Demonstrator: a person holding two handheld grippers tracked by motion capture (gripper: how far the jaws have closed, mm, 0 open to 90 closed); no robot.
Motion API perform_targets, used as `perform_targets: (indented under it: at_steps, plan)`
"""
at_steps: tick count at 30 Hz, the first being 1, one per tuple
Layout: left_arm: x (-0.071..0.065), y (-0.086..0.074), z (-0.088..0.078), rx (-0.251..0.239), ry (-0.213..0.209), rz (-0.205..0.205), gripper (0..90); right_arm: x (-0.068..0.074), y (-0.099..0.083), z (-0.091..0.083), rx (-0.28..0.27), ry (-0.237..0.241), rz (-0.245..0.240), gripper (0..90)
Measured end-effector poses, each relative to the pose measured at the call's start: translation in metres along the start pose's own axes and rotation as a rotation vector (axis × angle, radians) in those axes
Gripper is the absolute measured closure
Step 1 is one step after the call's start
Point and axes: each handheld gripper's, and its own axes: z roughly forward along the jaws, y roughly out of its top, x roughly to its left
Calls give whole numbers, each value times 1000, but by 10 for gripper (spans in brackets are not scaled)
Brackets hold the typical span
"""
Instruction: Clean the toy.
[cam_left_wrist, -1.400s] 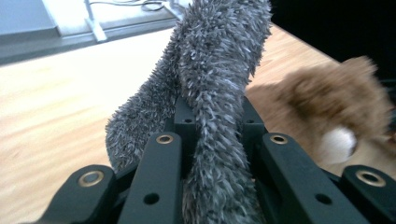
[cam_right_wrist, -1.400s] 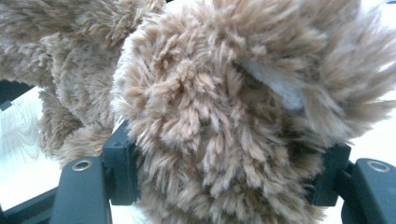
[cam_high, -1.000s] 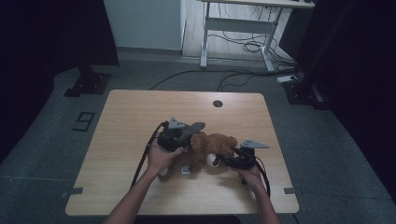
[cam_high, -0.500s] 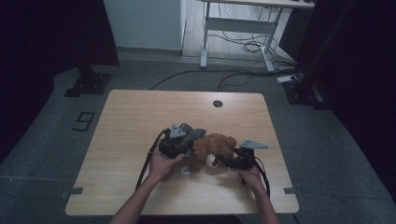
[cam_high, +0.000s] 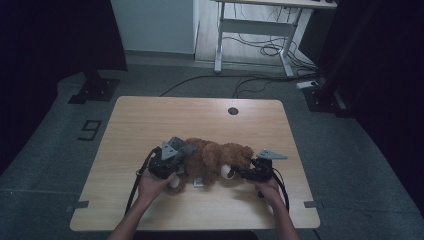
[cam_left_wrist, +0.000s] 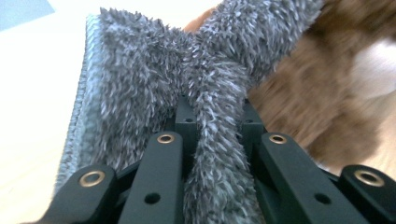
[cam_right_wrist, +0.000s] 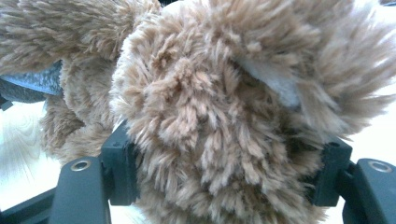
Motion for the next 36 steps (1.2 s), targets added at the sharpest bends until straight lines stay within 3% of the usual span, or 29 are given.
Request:
perform_targets:
  at_steps: [3, 6, 9, 13, 17, 20, 23, 25, 28, 36]
  plan:
    - [9, -5, -3, 12, 6, -23, 766, 0, 0, 0, 0, 1, 4, 293]
    - [10, 2, -7, 10, 9, -27, 766, -2, 0, 0, -5, 4, 14, 293]
    - [2, 20, -17, -31, 8, -14, 765, -2, 0, 0, -5, 3, 18, 293]
    - [-13, 50, -22, -81, -24, 15, 764, -3, 0, 0, -6, 2, 17, 293]
    - [-38, 77, -2, -68, -64, 51, 764, -1, 0, 0, -5, -6, 9, 293]
    - [-56, 86, 24, -17, -93, 72, 764, 0, 0, 0, -5, -7, 6, 293]
    - [-66, 83, 47, 31, -85, 100, 763, -1, 0, -1, -4, -7, 6, 293]
    - [-64, 74, 54, 30, -81, 94, 764, -1, -1, 0, -3, -7, 5, 293]
    - [-53, 67, 48, 13, -104, 60, 765, 0, 0, 0, -3, -8, -3, 293]
    - [-23, 42, 20, -9, -37, 30, 766, 0, 0, 0, -3, -6, 2, 293]
